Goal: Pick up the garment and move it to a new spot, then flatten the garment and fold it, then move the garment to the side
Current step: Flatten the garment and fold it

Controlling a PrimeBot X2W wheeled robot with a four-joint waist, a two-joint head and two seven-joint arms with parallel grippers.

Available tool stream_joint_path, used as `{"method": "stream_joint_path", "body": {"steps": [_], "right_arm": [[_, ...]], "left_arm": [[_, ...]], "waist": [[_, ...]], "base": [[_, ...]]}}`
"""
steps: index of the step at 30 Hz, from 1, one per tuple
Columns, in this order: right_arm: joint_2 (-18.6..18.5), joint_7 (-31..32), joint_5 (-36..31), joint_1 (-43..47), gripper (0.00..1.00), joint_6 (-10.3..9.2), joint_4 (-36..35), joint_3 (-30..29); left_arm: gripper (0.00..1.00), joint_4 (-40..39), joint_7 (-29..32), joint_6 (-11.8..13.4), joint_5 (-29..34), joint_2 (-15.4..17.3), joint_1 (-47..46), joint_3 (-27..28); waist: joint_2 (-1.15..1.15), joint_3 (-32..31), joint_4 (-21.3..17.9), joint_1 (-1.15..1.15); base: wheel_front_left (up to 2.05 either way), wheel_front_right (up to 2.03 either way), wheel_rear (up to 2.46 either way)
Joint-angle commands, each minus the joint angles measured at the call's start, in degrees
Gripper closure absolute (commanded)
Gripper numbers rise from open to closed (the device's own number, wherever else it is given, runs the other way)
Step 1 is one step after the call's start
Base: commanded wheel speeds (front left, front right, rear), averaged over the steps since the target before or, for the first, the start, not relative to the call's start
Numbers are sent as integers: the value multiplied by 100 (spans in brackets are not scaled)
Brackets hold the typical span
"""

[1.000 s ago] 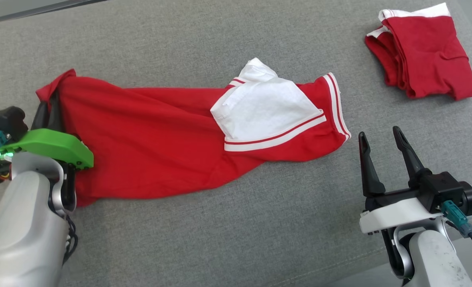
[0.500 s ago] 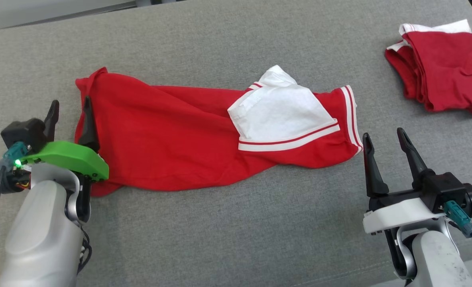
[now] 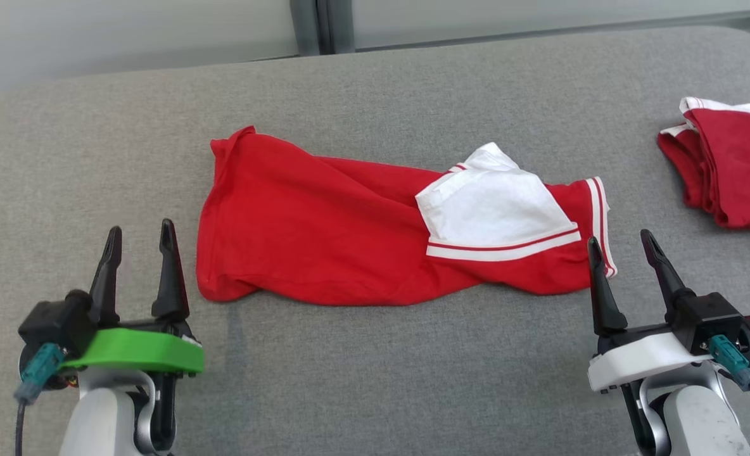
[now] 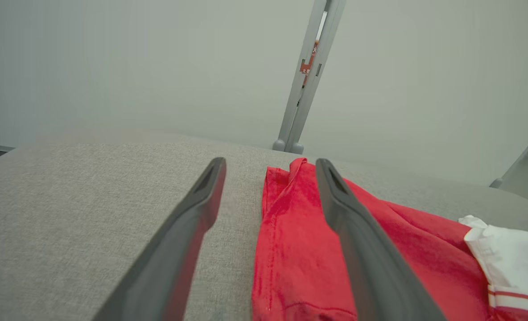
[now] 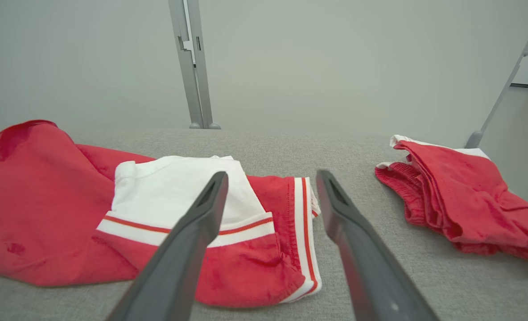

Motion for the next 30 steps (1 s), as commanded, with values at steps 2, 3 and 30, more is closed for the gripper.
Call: {"method": "stream_joint_path", "body": {"steps": [2, 3, 30], "right_arm": [[-28, -14, -40, 109, 0, -9, 77, 1], [-29, -14, -32, 115, 0, -9, 105, 5], [-581, 2913, 1393, -2461, 0, -9, 2144, 626]], "left_arm": [[0, -179, -16, -55, 160, -92, 305, 84], [0, -232, -16, -66, 211, -116, 385, 113], [0, -555, -17, -91, 418, -246, 441, -213]], "waist": [[0, -275, 227, 0], [0, -307, 239, 0], [0, 74, 508, 0]], "base": [[0, 0, 0], [0, 0, 0], [0, 0, 0]]}}
